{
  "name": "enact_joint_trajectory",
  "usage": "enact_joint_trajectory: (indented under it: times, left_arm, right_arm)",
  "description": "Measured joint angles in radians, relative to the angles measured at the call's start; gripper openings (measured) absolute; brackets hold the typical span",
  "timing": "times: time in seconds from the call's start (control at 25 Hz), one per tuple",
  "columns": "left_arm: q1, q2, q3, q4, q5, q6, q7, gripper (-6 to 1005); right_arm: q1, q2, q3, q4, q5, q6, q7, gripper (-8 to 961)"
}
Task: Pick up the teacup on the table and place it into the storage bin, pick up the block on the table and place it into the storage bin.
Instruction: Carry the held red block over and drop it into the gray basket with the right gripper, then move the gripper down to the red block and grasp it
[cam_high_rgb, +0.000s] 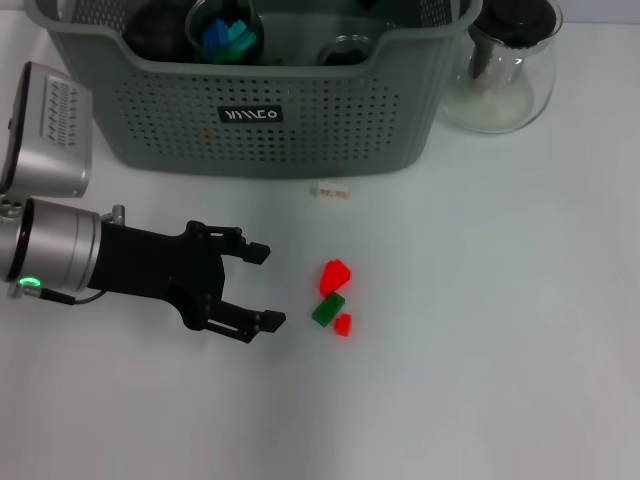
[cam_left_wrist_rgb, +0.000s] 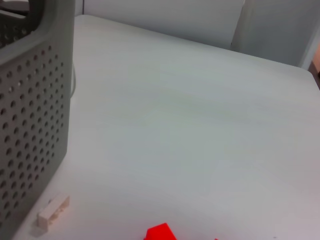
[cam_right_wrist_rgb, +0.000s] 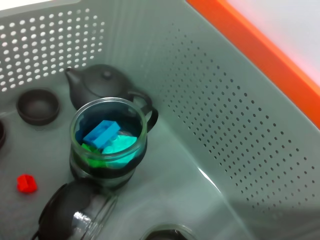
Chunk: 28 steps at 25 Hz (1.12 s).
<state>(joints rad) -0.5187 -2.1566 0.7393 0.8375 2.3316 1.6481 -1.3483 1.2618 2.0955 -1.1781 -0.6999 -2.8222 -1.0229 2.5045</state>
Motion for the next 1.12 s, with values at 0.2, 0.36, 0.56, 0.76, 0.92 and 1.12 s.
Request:
enact_joint_trajectory:
  times: [0.2,0.36,0.56,0.76,0.92,1.12]
  left_arm:
    - [0.002,-0.001,0.000,0.000,0.000,0.002,0.000,887]
    - [0.003,-0.002,0.000,0.000,0.000,0.004,0.000,887]
    - [0.004,-0.002,0.000,0.000,0.000,0.004,0.000,886]
    - [0.005,-0.002,-0.001,0.000,0.000,0.006,-0.002,886]
    - [0.005,-0.001,-0.001,0.000,0.000,0.007,-0.005,886]
    - [0.005,0.000,-0.001,0.000,0.000,0.007,-0.002,886]
  right_arm:
    - [-0.006,0.001,0.000,-0.012,0.002,-0.021,0.001,770]
    - [-0.008,0.001,0.000,-0.015,0.003,-0.038,0.002,805]
    - [-0.021,0.002,0.000,-0.061,0.002,-0.048,0.003,858]
    - [-0.087,0.004,0.001,-0.288,0.049,-0.121,0.007,946]
    - [-0.196,0.000,0.008,-0.606,0.186,-0.256,0.011,947]
    - [-0.347,-0.019,0.013,-0.918,0.437,-0.516,-0.008,946]
